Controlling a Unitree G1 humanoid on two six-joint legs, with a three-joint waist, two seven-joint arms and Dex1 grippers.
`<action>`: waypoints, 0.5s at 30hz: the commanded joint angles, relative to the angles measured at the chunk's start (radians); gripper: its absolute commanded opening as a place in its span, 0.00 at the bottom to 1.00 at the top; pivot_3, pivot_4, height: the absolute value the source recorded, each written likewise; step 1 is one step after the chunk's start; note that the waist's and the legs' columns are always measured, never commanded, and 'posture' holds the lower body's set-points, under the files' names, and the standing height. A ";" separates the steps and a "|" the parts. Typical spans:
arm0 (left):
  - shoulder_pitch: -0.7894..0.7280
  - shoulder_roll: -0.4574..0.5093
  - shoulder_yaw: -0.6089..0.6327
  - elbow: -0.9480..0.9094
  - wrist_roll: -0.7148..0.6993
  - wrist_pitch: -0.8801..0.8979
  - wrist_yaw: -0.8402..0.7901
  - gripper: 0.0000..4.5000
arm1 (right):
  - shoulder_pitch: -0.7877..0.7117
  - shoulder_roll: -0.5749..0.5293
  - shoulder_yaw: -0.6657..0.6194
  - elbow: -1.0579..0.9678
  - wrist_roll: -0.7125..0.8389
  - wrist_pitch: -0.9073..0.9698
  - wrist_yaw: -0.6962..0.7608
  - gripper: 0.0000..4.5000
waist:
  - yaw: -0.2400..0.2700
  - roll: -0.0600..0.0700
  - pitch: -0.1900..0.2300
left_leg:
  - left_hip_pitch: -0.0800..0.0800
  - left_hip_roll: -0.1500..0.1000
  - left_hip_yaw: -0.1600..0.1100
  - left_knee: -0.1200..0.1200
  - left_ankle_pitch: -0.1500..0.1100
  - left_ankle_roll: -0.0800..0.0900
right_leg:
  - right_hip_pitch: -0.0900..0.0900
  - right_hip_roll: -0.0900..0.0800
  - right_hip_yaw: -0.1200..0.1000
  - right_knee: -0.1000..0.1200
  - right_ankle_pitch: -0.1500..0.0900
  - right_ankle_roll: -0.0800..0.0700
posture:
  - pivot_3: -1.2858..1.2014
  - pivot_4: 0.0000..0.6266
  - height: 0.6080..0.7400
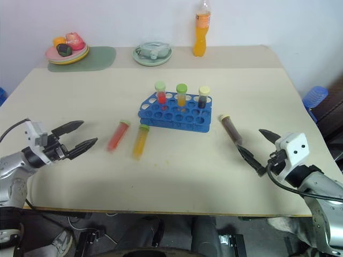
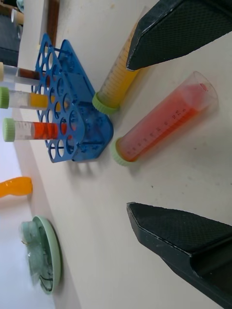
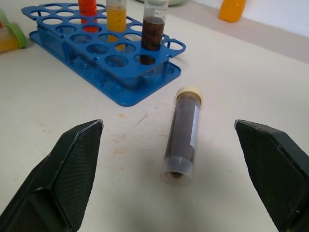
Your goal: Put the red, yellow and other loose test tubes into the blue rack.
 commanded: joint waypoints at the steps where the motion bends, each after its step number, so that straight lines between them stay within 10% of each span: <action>1: 0.002 -0.003 -0.004 -0.059 -0.003 0.016 0.012 0.99 | 0.009 0.011 -0.022 -0.026 0.006 -0.029 0.000 1.00 | 0.000 0.000 0.000 | 0.000 0.000 0.000 0.000 0.000 0.000 | 0.000 0.000 0.000 0.000 0.000 0.000 | 0.52 0.24 1.00; 15: -0.047 -0.041 -0.027 -0.055 -0.046 0.050 -0.084 0.99 | 0.001 0.032 0.022 -0.039 0.005 -0.058 -0.003 1.00 | 0.001 0.000 0.000 | 0.000 0.000 0.000 0.000 0.000 0.000 | 0.000 0.000 0.000 0.000 0.000 0.000 | 0.52 0.24 1.00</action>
